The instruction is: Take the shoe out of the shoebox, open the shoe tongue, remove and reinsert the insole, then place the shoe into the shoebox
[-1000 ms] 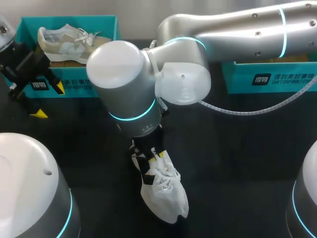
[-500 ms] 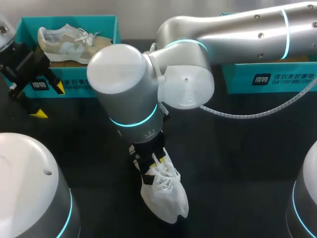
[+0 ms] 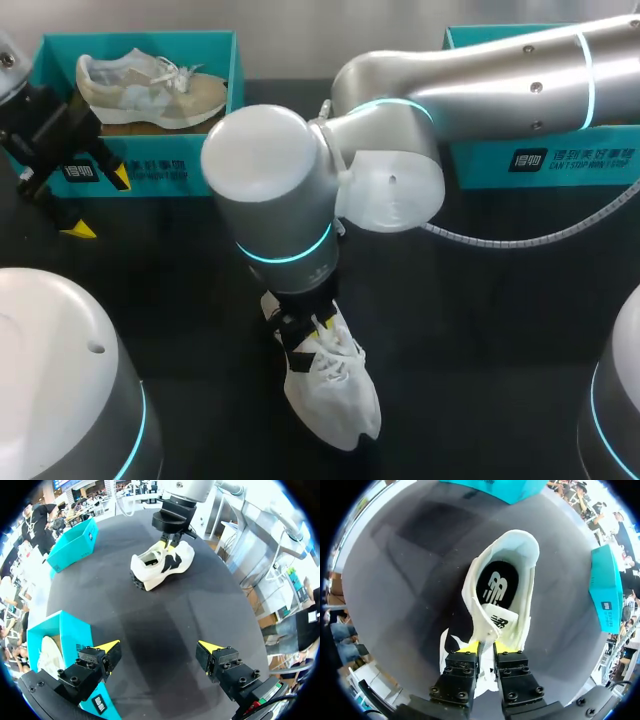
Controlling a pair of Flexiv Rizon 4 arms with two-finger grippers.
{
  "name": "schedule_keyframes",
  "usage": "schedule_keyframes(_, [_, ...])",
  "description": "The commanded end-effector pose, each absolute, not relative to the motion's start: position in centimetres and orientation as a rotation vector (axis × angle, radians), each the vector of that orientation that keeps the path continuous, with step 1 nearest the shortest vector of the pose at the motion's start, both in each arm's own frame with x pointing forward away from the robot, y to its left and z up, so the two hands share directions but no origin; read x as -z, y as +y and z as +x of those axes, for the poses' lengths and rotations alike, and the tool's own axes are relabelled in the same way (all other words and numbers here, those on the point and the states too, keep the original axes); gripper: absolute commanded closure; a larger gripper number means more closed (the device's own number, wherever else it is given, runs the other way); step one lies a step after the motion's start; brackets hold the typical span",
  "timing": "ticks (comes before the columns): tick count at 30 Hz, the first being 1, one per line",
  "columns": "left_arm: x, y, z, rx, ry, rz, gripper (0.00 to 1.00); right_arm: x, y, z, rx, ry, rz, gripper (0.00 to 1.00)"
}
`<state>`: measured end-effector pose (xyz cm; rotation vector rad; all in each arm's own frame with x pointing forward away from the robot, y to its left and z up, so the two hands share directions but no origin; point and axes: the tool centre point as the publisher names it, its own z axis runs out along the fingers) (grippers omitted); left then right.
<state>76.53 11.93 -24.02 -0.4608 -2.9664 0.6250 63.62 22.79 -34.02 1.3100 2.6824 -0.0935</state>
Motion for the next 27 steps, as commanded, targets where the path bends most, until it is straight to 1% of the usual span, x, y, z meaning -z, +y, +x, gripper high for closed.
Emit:
schedule_keyframes(1, [24.0,12.0,76.4,-0.623,-2.968,-0.462,0.0,32.2,22.5,63.3,0.087,2.693,1.228,0.8])
schedule_keyframes(2, [24.0,12.0,76.4,-0.623,-2.968,-0.462,0.0,31.8,22.5,63.3,0.078,2.712,1.179,0.77])
schedule_keyframes(4, [24.0,12.0,76.4,-0.623,-2.968,-0.462,0.0,31.1,22.6,63.2,0.07,2.751,1.066,0.63])
schedule_keyframes(6, [24.0,12.0,76.4,-0.623,-2.968,-0.462,0.0,30.4,22.6,63.2,0.032,2.788,0.945,0.51])
schedule_keyframes(7, [24.0,12.0,76.4,-0.623,-2.968,-0.462,0.0,30.0,22.7,63.2,0.043,2.799,0.89,0.29])
schedule_keyframes(8, [24.0,12.0,76.4,-0.623,-2.968,-0.462,0.0,29.6,22.8,63.2,0.026,2.812,0.835,0.11])
schedule_keyframes(9, [24.0,12.0,76.4,-0.623,-2.968,-0.462,0.0,29.2,22.9,63.2,0.01,2.825,0.762,0.0])
schedule_keyframes(17, [24.0,12.0,76.4,-0.623,-2.968,-0.462,0.0,27.0,23.9,64.0,-0.06,2.903,0.208,0.0])
schedule_keyframes(20, [24.0,12.0,76.4,-0.623,-2.968,-0.462,0.0,26.5,24.2,64.8,-0.174,2.938,-0.016,0.0])
schedule_keyframes(27, [24.0,12.0,76.4,-0.623,-2.968,-0.462,0.0,26.5,24.2,64.8,-0.174,2.938,-0.016,0.0])
